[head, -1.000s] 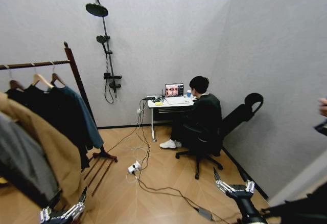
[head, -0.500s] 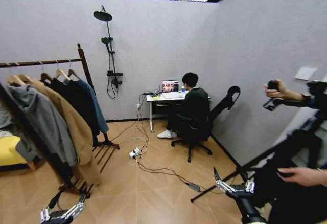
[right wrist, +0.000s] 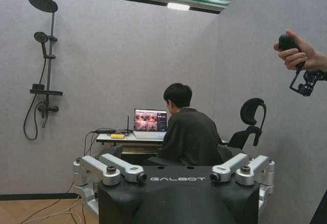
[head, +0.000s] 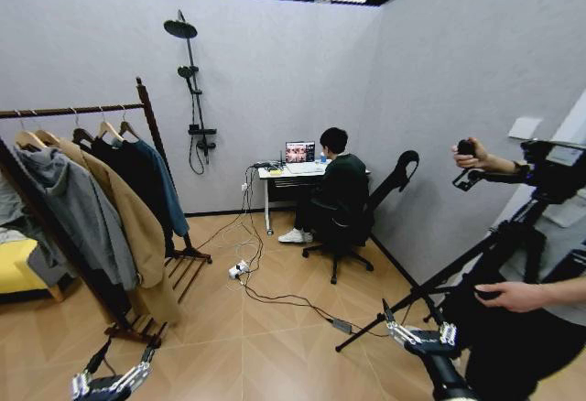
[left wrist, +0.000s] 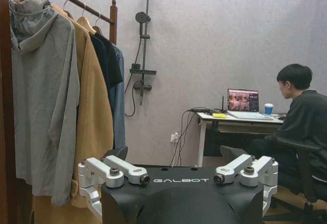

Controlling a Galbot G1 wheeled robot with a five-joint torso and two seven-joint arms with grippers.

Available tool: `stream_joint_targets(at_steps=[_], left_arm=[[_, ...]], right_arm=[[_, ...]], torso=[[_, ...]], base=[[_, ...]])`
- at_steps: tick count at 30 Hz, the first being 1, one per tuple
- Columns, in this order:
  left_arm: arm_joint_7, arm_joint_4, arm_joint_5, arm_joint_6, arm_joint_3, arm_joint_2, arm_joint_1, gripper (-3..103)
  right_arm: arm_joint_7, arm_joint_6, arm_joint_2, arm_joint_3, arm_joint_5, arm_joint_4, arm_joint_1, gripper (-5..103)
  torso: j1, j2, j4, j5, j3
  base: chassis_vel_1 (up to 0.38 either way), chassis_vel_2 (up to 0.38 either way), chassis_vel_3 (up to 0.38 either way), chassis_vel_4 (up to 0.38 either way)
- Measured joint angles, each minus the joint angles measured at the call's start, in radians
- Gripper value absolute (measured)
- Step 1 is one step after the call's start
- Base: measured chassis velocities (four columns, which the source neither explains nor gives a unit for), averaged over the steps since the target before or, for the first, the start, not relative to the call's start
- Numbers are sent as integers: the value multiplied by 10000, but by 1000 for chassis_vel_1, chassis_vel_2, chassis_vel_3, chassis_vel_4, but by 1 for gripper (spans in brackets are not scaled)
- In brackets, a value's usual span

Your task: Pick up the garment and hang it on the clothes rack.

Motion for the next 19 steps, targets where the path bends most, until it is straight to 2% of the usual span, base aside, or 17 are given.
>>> stream_joint_targets(at_steps=[12,19], left_arm=[[-2,0,0,0,0,0,0,100],[1,0,0,0,0,0,0,100]], right_arm=[[0,0,0,0,0,0,-3,100],[0,1,0,0,0,0,-3,100]], torso=[[-9,5,-1,6,-2],[-7,4,-1,2,-2]], base=[[18,4,-15,-9],[115,111,-89,-126]])
